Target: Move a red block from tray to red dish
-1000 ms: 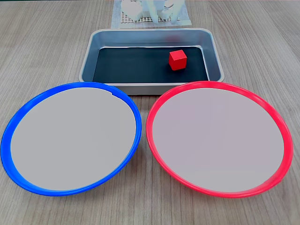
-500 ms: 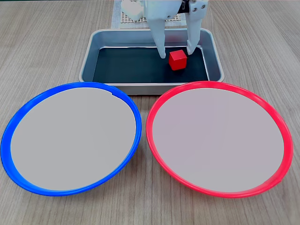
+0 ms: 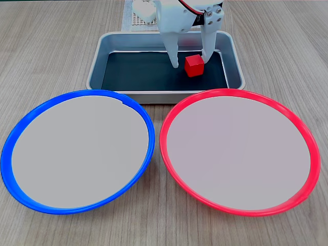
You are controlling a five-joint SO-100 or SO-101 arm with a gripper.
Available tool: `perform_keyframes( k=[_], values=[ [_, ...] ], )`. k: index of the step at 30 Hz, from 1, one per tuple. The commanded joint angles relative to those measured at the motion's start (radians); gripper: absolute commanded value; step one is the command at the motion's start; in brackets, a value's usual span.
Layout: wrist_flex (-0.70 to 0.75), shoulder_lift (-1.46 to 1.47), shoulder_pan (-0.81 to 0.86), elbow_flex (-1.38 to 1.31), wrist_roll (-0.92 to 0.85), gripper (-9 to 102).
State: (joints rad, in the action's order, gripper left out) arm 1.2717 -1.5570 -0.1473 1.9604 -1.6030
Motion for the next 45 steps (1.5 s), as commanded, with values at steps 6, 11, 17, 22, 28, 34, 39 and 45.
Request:
perform_keyframes(
  k=[6,11,17,22,28,34,39,45],
  values=[
    [-0.009,-0.009,0.0,0.011,0.011,10],
    [-0.017,-0.009,0.0,0.014,0.015,7],
    [-0.04,-0.008,0.003,0.017,0.011,8],
    [-0.057,-0.003,0.006,0.003,0.0,3],
    [0.179,-0.064,-0.012,-0.192,0.058,0],
    [0.394,-0.072,-0.015,-0.523,0.236,0],
    [0.305,0.095,-0.005,-0.847,0.463,0],
    [0.17,0.433,0.017,-1.184,0.572,0]
  ],
)
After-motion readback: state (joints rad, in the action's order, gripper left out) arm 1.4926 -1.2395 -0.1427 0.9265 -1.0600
